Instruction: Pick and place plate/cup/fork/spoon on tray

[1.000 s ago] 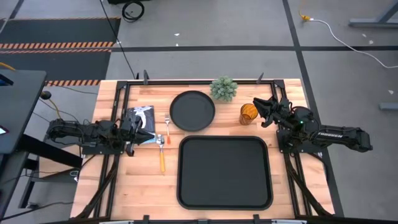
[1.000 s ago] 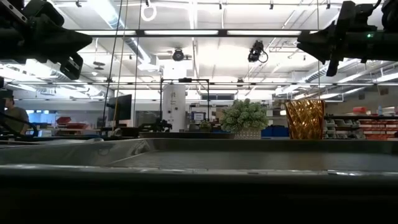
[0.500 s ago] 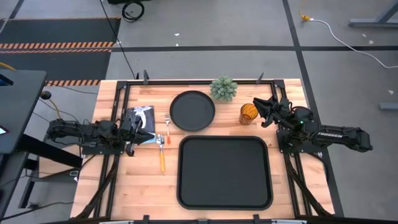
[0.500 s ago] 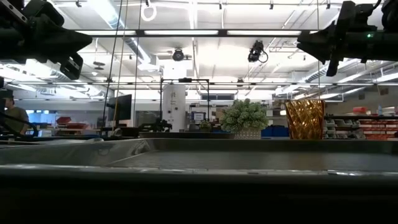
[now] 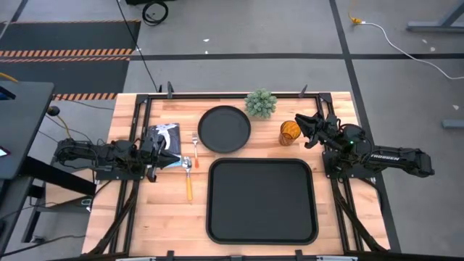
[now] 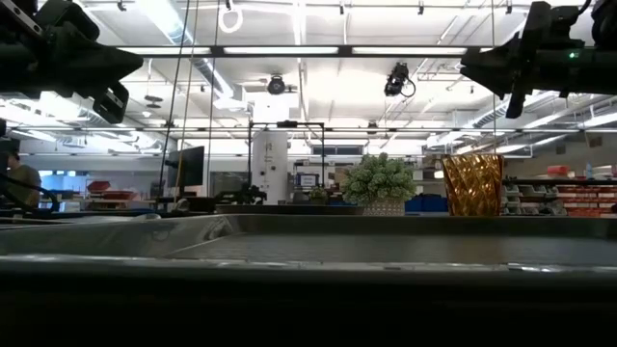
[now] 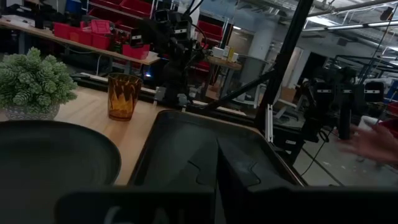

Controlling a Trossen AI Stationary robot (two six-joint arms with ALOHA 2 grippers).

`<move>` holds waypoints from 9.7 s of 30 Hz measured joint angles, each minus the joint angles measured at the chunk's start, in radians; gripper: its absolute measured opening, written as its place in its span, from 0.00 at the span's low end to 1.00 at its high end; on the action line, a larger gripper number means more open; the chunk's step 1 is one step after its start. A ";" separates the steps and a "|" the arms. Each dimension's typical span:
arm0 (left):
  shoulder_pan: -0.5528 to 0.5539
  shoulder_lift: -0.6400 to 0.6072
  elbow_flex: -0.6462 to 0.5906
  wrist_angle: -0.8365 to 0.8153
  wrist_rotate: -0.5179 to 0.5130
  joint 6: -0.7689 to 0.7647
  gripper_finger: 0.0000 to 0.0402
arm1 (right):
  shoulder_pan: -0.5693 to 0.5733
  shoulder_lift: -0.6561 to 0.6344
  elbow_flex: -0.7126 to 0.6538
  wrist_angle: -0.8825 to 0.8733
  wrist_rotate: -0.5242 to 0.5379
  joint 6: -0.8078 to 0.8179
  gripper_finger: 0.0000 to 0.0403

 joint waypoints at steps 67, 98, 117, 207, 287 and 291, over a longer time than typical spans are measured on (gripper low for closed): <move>0.282 1.216 0.463 0.547 -0.047 0.107 0.19 | -0.349 0.673 0.740 -1.196 0.073 0.058 0.23; 0.346 1.923 1.211 0.153 0.209 0.428 0.27 | -0.480 0.948 0.826 -1.557 -0.259 0.048 0.23; 0.318 1.991 1.362 -0.072 0.159 0.604 0.50 | -0.295 1.102 0.825 -1.320 -0.308 0.070 0.23; 0.182 2.249 2.026 -0.637 0.331 0.753 0.03 | -0.312 0.835 0.824 -1.398 -0.165 0.025 0.19; 0.050 2.241 2.025 -0.550 0.224 0.865 0.35 | -0.395 0.836 0.824 -1.348 -0.222 -0.025 0.13; 0.051 2.226 2.024 -0.652 0.194 0.817 0.35 | -0.395 0.836 0.824 -1.340 -0.221 -0.039 0.13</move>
